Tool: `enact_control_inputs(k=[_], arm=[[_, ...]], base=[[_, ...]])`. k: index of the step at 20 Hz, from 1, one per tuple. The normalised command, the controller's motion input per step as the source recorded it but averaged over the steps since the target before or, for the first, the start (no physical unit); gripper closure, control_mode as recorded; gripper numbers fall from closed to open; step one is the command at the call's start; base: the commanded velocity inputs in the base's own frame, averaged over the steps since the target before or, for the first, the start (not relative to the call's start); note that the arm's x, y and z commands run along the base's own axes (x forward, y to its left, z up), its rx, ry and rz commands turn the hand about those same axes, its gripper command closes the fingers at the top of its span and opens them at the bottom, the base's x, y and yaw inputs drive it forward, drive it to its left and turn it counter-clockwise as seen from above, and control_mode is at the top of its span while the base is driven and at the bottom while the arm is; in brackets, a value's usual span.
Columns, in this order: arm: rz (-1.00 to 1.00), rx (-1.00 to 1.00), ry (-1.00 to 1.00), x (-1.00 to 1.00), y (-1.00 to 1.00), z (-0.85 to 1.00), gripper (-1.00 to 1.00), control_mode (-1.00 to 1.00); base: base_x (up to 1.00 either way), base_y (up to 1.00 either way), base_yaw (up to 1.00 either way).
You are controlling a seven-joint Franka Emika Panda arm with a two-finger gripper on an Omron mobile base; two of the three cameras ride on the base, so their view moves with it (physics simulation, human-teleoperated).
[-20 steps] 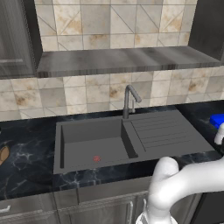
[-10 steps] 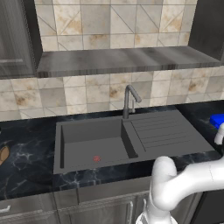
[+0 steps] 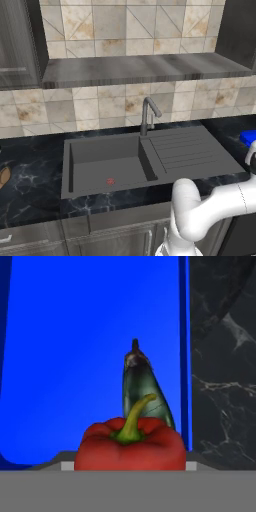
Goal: Pick up all produce items and place them in the sink. Turn on the sink faucet to wash them. Then turn the sink off and put them in the tray.
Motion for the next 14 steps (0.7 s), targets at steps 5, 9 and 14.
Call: enact_control_inputs(k=[5,9,14], arm=[[0.00,0.01,0.02,0.10,-0.05,-0.29,1.00,-1.00],[0.00,0.00,0.03,0.11,0.00,-0.26,1.00,-1.00],[0.00,0.01,0.00,0.03,0.00,-0.19,1.00,-1.00]], base=[[0.00,0.00,0.00],[0.00,0.00,0.00],[0.00,0.00,0.00]])
